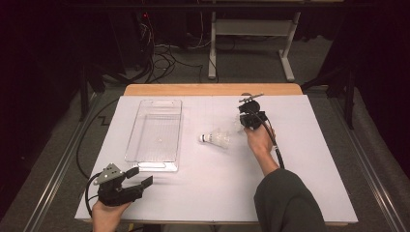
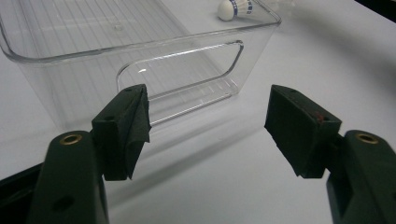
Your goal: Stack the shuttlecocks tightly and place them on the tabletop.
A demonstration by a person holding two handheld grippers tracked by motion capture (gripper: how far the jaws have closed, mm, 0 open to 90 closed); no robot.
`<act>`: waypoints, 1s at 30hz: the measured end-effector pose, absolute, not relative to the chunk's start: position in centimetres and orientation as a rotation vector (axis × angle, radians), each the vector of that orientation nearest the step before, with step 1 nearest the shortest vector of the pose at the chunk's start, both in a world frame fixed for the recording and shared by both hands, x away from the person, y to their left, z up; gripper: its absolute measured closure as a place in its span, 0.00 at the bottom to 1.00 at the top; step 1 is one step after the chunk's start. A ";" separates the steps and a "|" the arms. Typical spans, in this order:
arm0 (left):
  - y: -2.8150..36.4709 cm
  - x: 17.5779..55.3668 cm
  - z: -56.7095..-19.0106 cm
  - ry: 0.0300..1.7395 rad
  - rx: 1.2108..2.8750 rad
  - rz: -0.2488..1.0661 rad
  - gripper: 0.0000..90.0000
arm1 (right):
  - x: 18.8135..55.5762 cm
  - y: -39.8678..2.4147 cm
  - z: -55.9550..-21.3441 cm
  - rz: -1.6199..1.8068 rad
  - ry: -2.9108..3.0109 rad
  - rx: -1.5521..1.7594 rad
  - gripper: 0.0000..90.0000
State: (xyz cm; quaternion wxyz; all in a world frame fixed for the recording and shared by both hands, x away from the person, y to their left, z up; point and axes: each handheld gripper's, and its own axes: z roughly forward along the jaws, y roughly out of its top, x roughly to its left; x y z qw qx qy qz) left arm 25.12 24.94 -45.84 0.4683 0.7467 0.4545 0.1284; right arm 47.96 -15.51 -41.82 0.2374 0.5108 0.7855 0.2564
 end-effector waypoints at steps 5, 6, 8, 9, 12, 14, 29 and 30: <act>24.9 25.1 -45.8 1.114 1.832 0.315 0.35 | 47.9 -15.8 -41.7 0.715 2.154 1.401 1.00; 25.0 25.1 -45.8 1.113 1.833 0.316 0.35 | 47.8 -15.8 -41.6 0.713 2.150 1.403 1.00; 24.9 25.1 -45.8 1.114 1.831 0.316 0.35 | 47.7 -16.0 -41.5 0.719 2.152 1.401 1.00; 24.9 25.1 -45.8 1.113 1.832 0.316 0.35 | 47.6 -16.1 -41.5 0.722 2.151 1.403 1.00; 24.9 25.1 -45.8 1.113 1.833 0.316 0.35 | 47.4 -16.4 -41.4 0.727 2.150 1.399 1.00; 24.9 25.1 -45.8 1.113 1.833 0.317 0.35 | 47.3 -16.6 -41.4 0.731 2.147 1.404 1.00; 24.9 25.1 -45.8 1.114 1.833 0.317 0.35 | 46.3 -18.0 -40.8 0.757 2.134 1.395 1.00; 24.9 25.1 -45.8 1.114 1.833 0.318 0.35 | 46.2 -18.1 -40.7 0.759 2.132 1.394 1.00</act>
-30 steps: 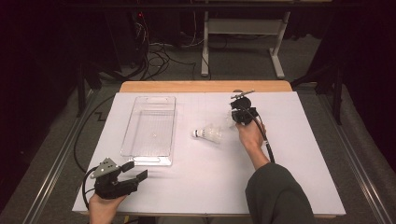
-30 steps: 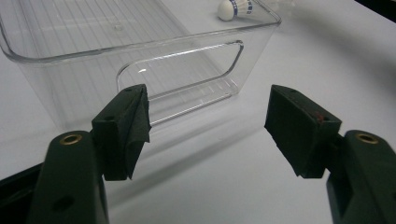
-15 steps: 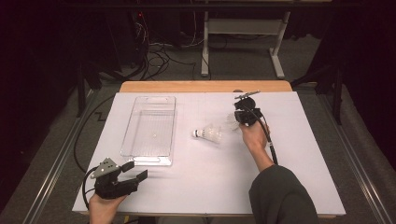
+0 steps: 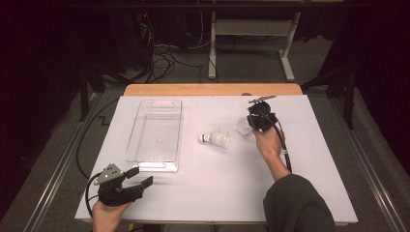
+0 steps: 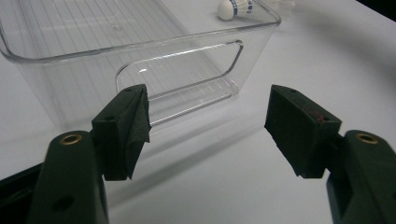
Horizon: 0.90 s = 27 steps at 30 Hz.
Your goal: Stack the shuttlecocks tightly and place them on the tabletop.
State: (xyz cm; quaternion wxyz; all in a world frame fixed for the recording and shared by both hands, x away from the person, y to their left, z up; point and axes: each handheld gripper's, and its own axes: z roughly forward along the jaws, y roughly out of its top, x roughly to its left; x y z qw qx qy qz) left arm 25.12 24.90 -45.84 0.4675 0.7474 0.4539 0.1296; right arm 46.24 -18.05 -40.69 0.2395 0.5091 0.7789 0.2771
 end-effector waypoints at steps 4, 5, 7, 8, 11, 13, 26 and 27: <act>24.9 25.1 -45.8 1.114 1.833 0.318 0.35 | 45.9 -18.4 -40.4 0.772 2.136 1.389 1.00; 24.9 25.1 -45.8 1.115 1.833 0.318 0.35 | 45.7 -18.5 -40.4 0.774 2.136 1.387 1.00; 24.9 25.1 -45.9 1.114 1.833 0.319 0.35 | 45.5 -18.6 -40.3 0.785 2.136 1.380 1.00; 24.9 25.1 -45.8 1.114 1.834 0.318 0.35 | 45.4 -18.7 -40.2 0.788 2.136 1.379 1.00; 24.9 25.1 -45.8 1.115 1.833 0.318 0.35 | 45.1 -18.9 -40.1 0.798 2.141 1.374 1.00; 24.9 25.1 -45.8 1.115 1.834 0.318 0.35 | 44.9 -19.0 -39.9 0.807 2.142 1.370 1.00; 24.8 25.1 -45.9 1.116 1.832 0.319 0.35 | 43.3 -19.3 -39.2 0.859 2.162 1.329 1.00; 24.8 25.1 -45.9 1.116 1.832 0.319 0.35 | 43.2 -19.3 -39.2 0.862 2.164 1.325 1.00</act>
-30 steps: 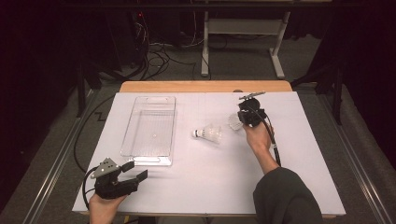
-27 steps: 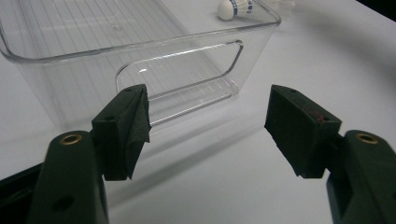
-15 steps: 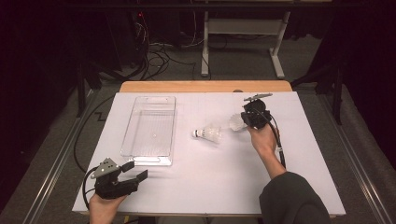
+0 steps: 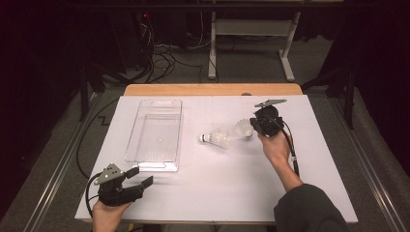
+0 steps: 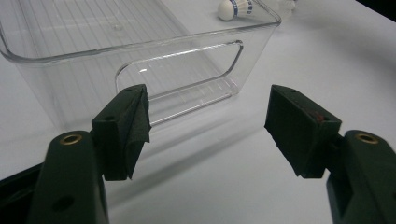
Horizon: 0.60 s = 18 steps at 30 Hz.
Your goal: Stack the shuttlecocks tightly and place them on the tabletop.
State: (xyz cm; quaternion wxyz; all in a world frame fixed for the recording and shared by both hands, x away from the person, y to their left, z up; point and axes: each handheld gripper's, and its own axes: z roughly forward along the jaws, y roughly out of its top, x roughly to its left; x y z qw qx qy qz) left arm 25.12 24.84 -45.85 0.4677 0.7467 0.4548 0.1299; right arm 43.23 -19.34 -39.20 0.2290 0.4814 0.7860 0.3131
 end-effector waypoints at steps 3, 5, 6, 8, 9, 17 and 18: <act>24.8 25.1 -45.8 1.115 1.834 0.318 0.35 | 42.9 -19.4 -39.1 0.875 2.170 1.314 1.00; 24.8 25.1 -45.8 1.114 1.835 0.319 0.35 | 42.6 -19.4 -38.9 0.887 2.171 1.308 1.00; 24.8 25.1 -45.8 1.114 1.835 0.320 0.35 | 42.4 -19.4 -38.9 0.892 2.173 1.309 1.00; 24.8 25.1 -45.8 1.114 1.834 0.319 0.35 | 42.2 -19.5 -38.8 0.900 2.175 1.302 1.00; 24.8 25.1 -45.8 1.113 1.836 0.320 0.35 | 42.0 -19.5 -38.7 0.903 2.179 1.298 1.00; 24.8 25.1 -45.9 1.116 1.832 0.319 0.35 | 40.6 -19.6 -38.7 0.940 2.201 1.269 1.00; 24.8 25.1 -45.9 1.116 1.832 0.319 0.35 | 40.5 -19.6 -38.7 0.942 2.202 1.268 1.00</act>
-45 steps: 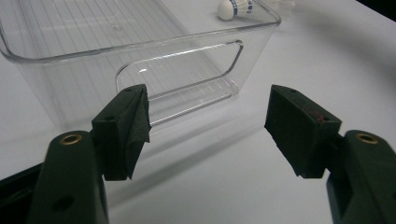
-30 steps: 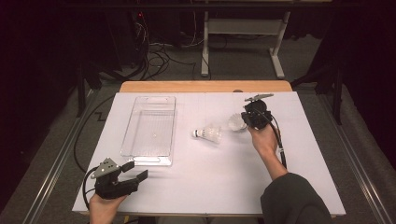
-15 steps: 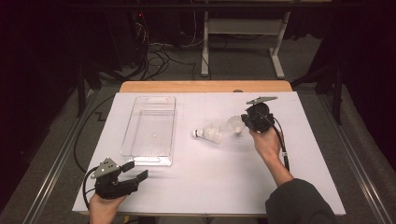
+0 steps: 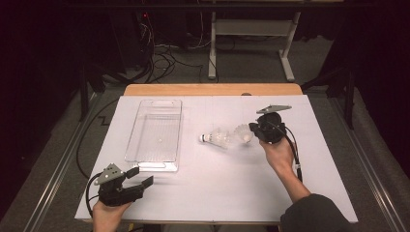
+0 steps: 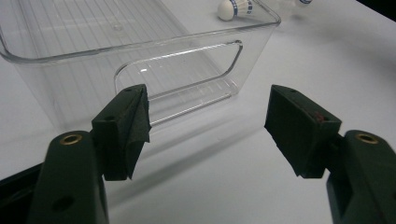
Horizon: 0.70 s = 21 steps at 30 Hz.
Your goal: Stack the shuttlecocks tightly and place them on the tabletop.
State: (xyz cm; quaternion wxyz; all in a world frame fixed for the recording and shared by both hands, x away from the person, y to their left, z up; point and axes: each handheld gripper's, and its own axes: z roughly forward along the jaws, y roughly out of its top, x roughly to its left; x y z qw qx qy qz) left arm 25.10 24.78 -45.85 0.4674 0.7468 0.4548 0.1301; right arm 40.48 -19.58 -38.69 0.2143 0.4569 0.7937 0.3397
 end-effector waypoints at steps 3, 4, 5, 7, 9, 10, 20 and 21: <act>24.8 25.1 -45.9 1.116 1.832 0.319 0.35 | 40.0 -19.7 -38.8 0.955 2.214 1.262 1.00; 24.8 25.1 -45.9 1.116 1.832 0.319 0.35 | 39.9 -19.7 -38.9 0.960 2.216 1.260 1.00; 24.8 25.1 -45.9 1.116 1.832 0.319 0.35 | 39.7 -19.7 -39.0 0.961 2.219 1.255 1.00; 24.8 25.1 -45.8 1.117 1.832 0.320 0.35 | 39.4 -19.8 -39.1 0.971 2.225 1.251 1.00; 24.8 25.1 -45.9 1.117 1.831 0.319 0.35 | 39.0 -19.8 -39.2 0.974 2.231 1.252 1.00; 24.8 25.1 -45.9 1.117 1.831 0.320 0.35 | 38.8 -19.8 -39.3 0.976 2.239 1.245 1.00; 24.7 25.1 -45.8 1.116 1.834 0.321 0.35 | 37.4 -19.7 -39.9 1.021 2.268 1.225 1.00; 24.7 25.1 -45.8 1.116 1.834 0.321 0.35 | 37.3 -19.6 -40.0 1.024 2.272 1.228 1.00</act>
